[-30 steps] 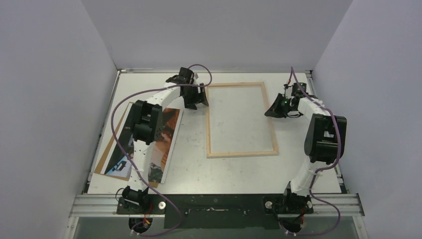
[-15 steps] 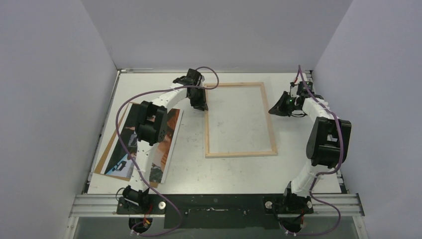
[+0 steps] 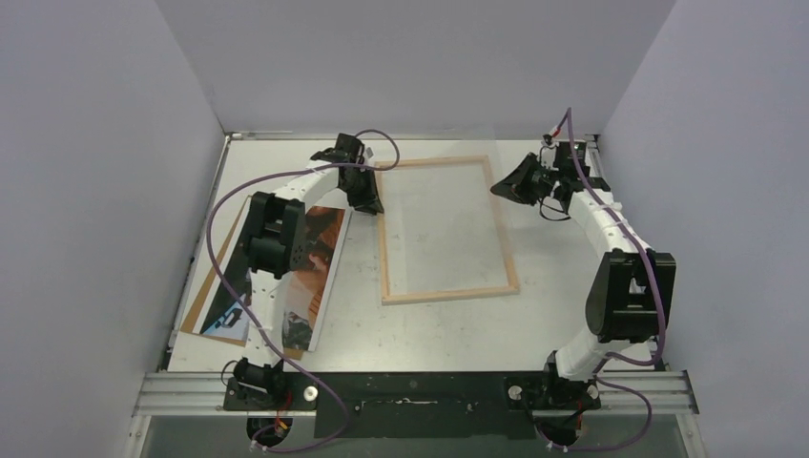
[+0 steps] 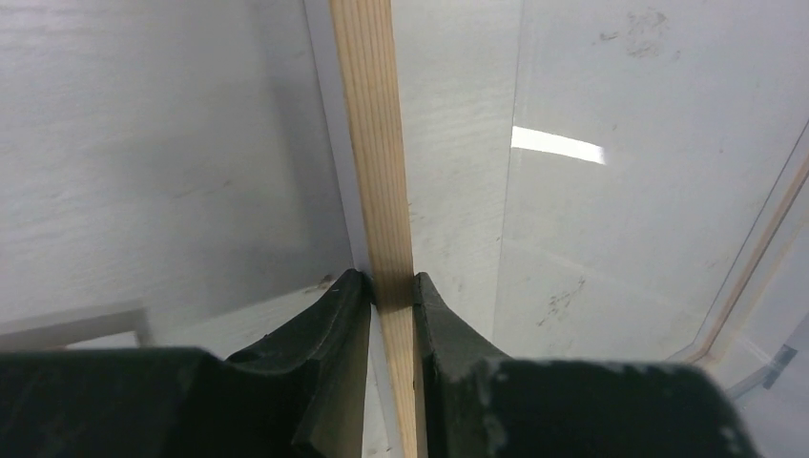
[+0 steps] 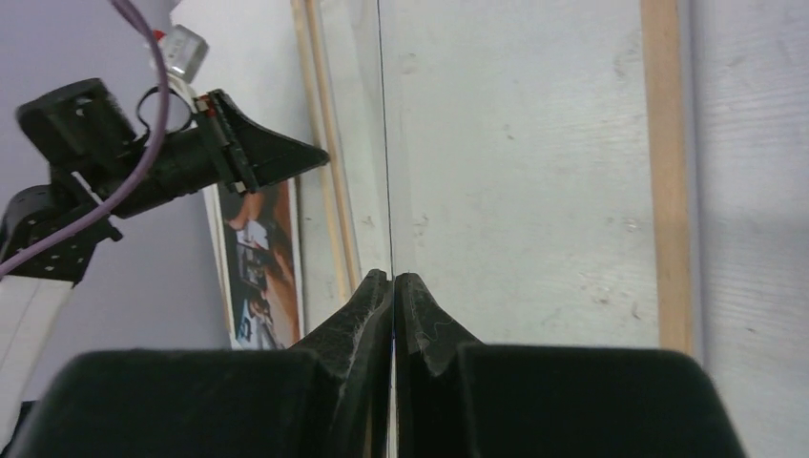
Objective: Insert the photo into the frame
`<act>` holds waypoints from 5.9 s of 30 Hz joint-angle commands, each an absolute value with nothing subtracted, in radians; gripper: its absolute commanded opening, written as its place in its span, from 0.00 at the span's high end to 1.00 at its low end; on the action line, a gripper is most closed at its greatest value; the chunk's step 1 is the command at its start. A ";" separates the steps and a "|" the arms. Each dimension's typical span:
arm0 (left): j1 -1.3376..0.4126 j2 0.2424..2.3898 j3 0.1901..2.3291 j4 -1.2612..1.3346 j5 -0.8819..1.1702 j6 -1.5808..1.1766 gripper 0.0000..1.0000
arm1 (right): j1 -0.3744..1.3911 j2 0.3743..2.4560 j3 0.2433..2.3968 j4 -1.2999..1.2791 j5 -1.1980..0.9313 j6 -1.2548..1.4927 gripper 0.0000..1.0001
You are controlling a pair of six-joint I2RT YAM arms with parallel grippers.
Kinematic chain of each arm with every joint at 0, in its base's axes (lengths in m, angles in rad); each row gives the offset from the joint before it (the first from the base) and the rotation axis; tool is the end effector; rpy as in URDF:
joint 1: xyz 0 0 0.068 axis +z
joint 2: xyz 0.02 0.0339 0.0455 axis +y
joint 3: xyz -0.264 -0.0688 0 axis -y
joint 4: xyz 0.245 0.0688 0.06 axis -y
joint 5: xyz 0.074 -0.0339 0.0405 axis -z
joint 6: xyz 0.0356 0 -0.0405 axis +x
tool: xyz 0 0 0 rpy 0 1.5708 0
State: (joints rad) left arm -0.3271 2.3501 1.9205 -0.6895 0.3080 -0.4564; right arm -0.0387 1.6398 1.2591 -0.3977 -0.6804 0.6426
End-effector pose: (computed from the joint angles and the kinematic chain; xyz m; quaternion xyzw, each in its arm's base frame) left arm 0.4704 -0.1710 0.1567 -0.0279 0.9633 -0.2227 0.1474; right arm 0.3609 0.0084 0.2702 0.1692 0.8627 0.4021 0.2558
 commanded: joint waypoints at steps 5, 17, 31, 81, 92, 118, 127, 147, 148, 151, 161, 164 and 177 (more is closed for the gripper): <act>-0.192 2.299 1.796 -0.697 0.401 -0.474 0.90 | 0.059 1.597 1.260 -0.084 -0.689 0.915 1.00; -0.056 2.168 1.766 -0.524 0.605 -0.611 0.52 | 0.148 1.630 1.357 0.027 -0.730 1.012 1.00; -0.019 2.175 1.802 -0.624 0.421 -0.617 0.49 | 0.236 1.739 1.438 0.330 -0.870 1.181 1.00; 0.044 2.263 1.765 -0.644 0.403 -0.596 0.52 | 0.112 1.986 1.319 -0.008 -0.849 0.705 1.00; 0.026 2.278 1.767 -0.653 0.409 -0.586 0.52 | 0.093 1.934 1.233 0.080 -0.781 0.702 1.00; -0.085 2.336 1.833 -0.598 0.507 -0.581 0.48 | 0.046 1.946 1.233 0.075 -0.794 0.625 1.00; -0.100 2.369 1.874 -0.620 0.497 -0.583 0.54 | 0.067 1.981 1.221 0.141 -0.827 0.664 1.00; -0.121 2.418 1.928 -0.714 0.429 -0.528 0.60 | 0.082 1.965 1.166 0.296 -0.831 0.914 1.00; -0.123 2.423 1.941 -0.725 0.419 -0.520 0.61 | 0.075 1.963 1.153 0.349 -0.835 0.974 1.00; -0.126 2.431 1.955 -0.746 0.400 -0.497 0.63 | 0.058 1.963 1.117 0.500 -0.841 1.131 1.00; -0.126 2.434 1.948 -0.744 0.401 -0.489 0.69 | 0.066 1.942 1.085 0.562 -0.834 1.140 1.00; -0.126 2.435 1.945 -0.735 0.410 -0.496 0.70 | 0.074 1.955 1.083 0.504 -0.837 1.067 1.00; -0.125 2.446 1.939 -0.730 0.426 -0.507 0.78 | 0.081 1.971 1.013 0.484 -0.843 0.987 0.98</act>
